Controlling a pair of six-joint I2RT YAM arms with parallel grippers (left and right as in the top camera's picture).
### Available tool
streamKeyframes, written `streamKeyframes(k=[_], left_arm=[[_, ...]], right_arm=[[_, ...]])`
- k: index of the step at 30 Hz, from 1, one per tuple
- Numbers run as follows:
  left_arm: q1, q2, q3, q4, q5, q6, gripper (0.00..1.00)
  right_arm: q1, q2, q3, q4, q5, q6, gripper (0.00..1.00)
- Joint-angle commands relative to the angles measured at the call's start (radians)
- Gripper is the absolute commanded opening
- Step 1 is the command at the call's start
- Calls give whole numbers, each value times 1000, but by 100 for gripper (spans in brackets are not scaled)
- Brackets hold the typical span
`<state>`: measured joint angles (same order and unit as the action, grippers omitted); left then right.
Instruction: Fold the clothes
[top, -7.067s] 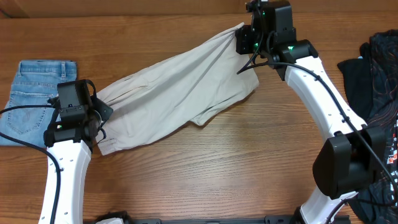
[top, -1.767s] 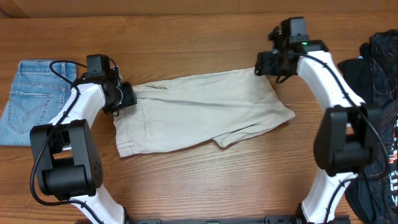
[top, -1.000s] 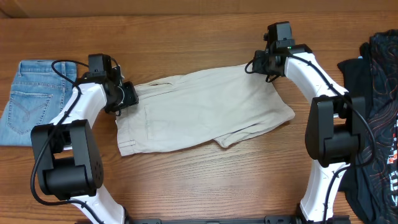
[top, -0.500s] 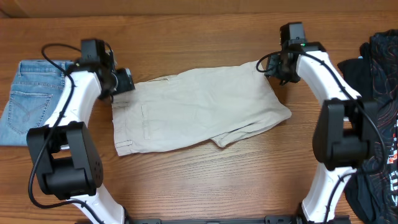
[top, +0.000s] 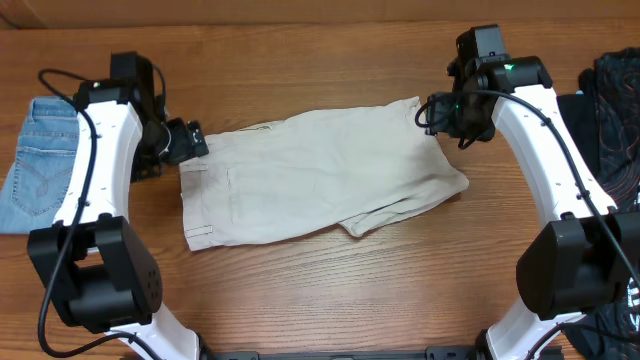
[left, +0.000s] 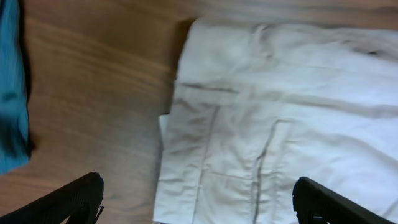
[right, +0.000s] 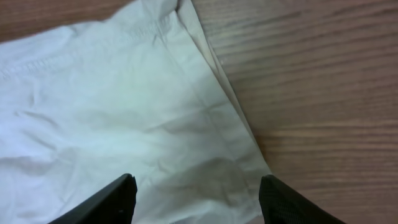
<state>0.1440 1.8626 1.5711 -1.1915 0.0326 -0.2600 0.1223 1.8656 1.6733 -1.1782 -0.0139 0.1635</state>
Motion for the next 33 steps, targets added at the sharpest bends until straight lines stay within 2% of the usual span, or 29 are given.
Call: streamKeyframes(k=[1,5,11,15,18,28,33], left_arm=[[23,-2,-95,34,-5,-29,100],[24,-2,-195,113,37,-28,99],[24,-2,-370,316,116,-29,94],[24,-1,-423,366,144,-37,87],[24,0,-471,415,175,-36,86],[27,0,-502,457,168,-31,86],[100,-26,-468,435,185,-23,94]], right_arm=[[-2,-1,-6,-20,-12,-6,66],[-2,-1,-6,-25,-19,-6,66],[-2,-1,-6,-29,-37,-3,66],[-3,-1,-6,-28,-37,-3,66],[-3,-1,-6,-29,-37,-3,66],[-3,-1,-7,-33,-36,-3,66],[-3,-1,-7,-44,-36,-3,66]])
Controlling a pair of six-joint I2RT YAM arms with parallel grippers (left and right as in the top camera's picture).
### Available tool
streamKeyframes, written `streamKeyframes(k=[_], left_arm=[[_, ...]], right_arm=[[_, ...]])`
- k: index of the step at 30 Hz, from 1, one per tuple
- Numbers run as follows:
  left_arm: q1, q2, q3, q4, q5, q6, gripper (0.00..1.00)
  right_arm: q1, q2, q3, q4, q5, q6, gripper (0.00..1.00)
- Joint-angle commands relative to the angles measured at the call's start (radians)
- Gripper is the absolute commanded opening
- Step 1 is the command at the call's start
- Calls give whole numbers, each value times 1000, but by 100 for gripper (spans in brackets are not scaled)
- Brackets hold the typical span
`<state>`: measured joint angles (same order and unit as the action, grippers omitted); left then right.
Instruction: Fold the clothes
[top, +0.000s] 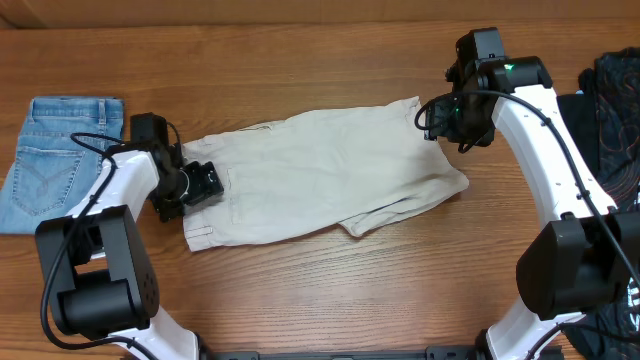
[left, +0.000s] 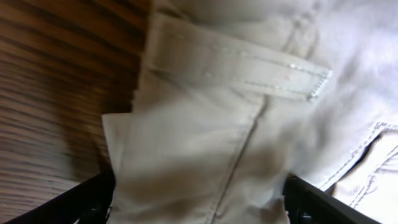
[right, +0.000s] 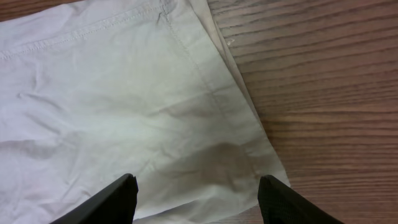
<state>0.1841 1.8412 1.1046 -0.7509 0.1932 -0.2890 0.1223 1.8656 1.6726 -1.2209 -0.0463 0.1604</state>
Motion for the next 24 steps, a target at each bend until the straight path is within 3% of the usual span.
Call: streamKeyframes(k=[1,7,13,24], left_arm=[[69,-11,-2,-6,32,14,94],[115,-39,-4,-8,144,108,95],[115,-36,-29,14,149,110,93],[109,-36,-244,218,322,109,74]], right_arm=[[-3,-1,-6,-1,-3,0,66],[-3,-1,-8,5,-4,0,66],[-3,-1,-13,3,-4,0,66],[-3,-1,-17,3,-4,0,66]])
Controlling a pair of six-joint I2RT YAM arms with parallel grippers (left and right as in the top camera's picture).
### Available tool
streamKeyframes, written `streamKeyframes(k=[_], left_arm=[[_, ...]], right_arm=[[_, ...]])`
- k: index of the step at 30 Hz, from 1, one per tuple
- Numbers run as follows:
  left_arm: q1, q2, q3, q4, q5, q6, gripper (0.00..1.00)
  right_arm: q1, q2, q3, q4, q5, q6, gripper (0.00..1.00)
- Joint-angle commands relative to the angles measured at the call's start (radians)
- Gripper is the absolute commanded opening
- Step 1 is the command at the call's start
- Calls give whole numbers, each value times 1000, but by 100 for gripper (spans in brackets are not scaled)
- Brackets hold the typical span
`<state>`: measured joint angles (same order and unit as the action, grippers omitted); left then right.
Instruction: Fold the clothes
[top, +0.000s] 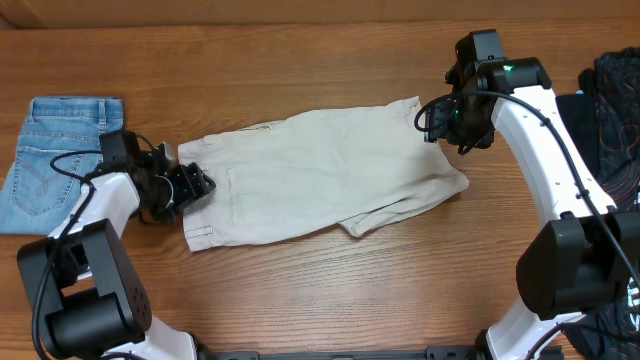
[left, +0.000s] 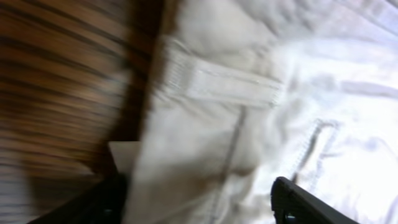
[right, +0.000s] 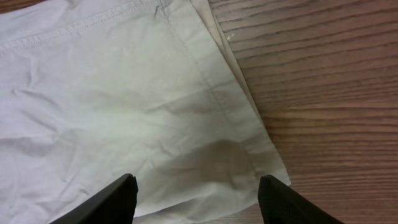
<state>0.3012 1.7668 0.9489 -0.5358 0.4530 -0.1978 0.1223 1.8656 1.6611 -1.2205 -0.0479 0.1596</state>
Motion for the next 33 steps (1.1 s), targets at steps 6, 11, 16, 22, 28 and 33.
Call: streamKeyframes(k=[6,11,16,22,28,33], left_arm=[[-8,39,-109,19,61,18,48],[-4,38,-106,29,61,19,38],[21,37,-74,18,38,19,7],[59,37,38,-92,-26,29,4],[98,37,257,-298,-69,77,4],[96,35,427,-448,-62,94,4]], right_arm=[[-3,-1,-5,3,-2,1,66],[-3,-1,-5,3,-2,0,66],[-3,-1,-5,2,-3,1,66],[-3,-1,-5,1,-4,0,66],[37,-1,-5,12,-195,-93,46],[110,0,-5,51,-239,-85,16]])
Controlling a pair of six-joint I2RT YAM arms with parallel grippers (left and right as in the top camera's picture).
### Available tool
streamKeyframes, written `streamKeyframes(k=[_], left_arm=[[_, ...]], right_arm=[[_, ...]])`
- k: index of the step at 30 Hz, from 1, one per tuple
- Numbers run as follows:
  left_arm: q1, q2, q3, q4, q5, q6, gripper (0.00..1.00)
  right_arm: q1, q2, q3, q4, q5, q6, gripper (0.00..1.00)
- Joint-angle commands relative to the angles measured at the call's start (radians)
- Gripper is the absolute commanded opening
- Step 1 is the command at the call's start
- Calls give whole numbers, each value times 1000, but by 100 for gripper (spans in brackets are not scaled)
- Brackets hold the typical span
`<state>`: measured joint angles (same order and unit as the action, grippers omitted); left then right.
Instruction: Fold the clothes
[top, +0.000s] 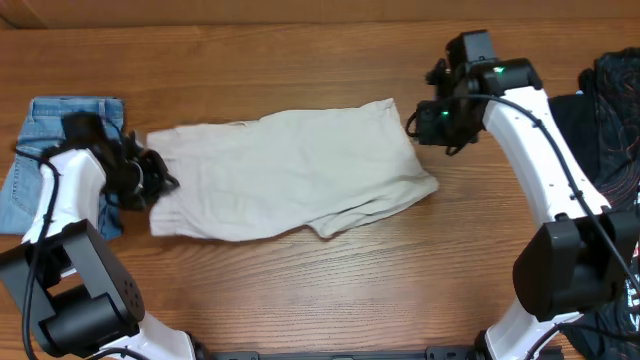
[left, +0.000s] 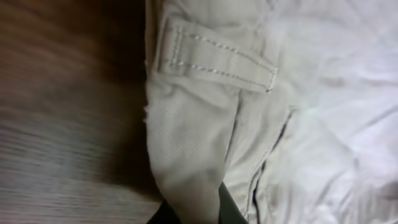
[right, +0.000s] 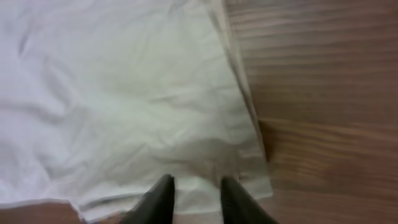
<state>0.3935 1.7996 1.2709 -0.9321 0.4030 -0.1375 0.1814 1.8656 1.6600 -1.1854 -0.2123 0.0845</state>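
Note:
Beige shorts (top: 290, 170) lie flat across the wooden table, waistband to the left and leg hems to the right. My left gripper (top: 150, 187) is at the waistband's near-left corner. In the left wrist view the gripper (left: 193, 214) is shut on a pinched fold of the waistband (left: 205, 62) beside a belt loop. My right gripper (top: 415, 125) sits at the shorts' far-right hem. In the right wrist view its fingers (right: 163, 198) stand close together with hem cloth (right: 124, 93) between them.
Folded blue jeans (top: 40, 150) lie at the left edge, partly under my left arm. A dark pile of clothes (top: 610, 110) lies at the right edge. Bare wooden table (top: 300, 290) runs along the front.
The left gripper has shut on the waistband and moved left. The right gripper's fingers have closed in on the hem. The whole pair of shorts now lies further left.
First, both grippers hung open over the shorts, the left at the waistband and the right at the hem corner. The left gripper was then lower, its open fingers either side of the waistband's edge. Now both hold cloth and the shorts lie further left.

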Motion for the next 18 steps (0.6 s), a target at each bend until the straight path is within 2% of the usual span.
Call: streamKeyframes(k=[1,9,18], left_arm=[[3,1,153,-99,-5,38,4],[-7,-29,379,-273,140,56,4],[-101,-69,406,-275,148,32,4]], right_arm=[[84,0,-5,35,-90,-9,12],[327,86,-22,233,-145,47,9],[547,277,-22,473,-289,102,8]])
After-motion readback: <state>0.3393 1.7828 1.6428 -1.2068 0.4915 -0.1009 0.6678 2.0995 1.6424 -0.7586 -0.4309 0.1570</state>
